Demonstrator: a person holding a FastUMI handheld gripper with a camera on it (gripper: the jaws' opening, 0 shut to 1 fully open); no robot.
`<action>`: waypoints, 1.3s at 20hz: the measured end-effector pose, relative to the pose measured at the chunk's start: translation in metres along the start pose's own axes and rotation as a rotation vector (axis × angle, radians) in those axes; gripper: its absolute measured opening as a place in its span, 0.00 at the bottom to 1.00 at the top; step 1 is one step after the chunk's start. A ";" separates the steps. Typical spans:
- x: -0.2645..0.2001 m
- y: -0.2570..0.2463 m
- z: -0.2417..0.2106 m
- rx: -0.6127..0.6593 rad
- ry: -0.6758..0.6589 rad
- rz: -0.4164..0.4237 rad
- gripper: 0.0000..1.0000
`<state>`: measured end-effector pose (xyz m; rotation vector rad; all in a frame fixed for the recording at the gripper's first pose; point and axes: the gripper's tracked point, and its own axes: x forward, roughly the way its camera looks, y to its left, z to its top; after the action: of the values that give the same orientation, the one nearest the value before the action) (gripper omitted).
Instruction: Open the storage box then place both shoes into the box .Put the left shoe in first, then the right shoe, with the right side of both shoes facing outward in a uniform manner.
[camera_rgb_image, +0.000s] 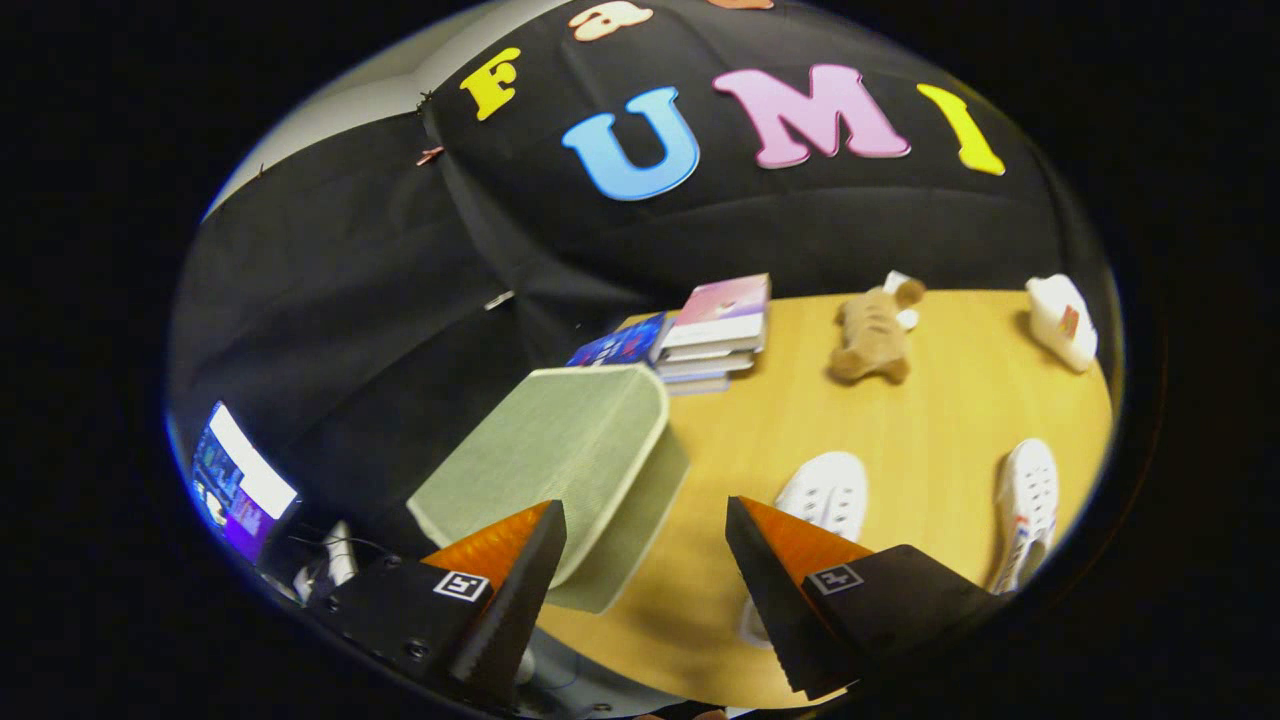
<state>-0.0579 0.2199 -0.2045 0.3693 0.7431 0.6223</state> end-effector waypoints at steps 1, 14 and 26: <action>0.005 0.007 -0.011 0.044 0.033 0.042 0.99; 0.058 0.065 -0.057 0.540 0.241 0.427 0.98; 0.040 0.072 -0.029 0.713 0.269 0.512 0.71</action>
<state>-0.0840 0.3029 -0.2078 1.1750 1.1364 0.8860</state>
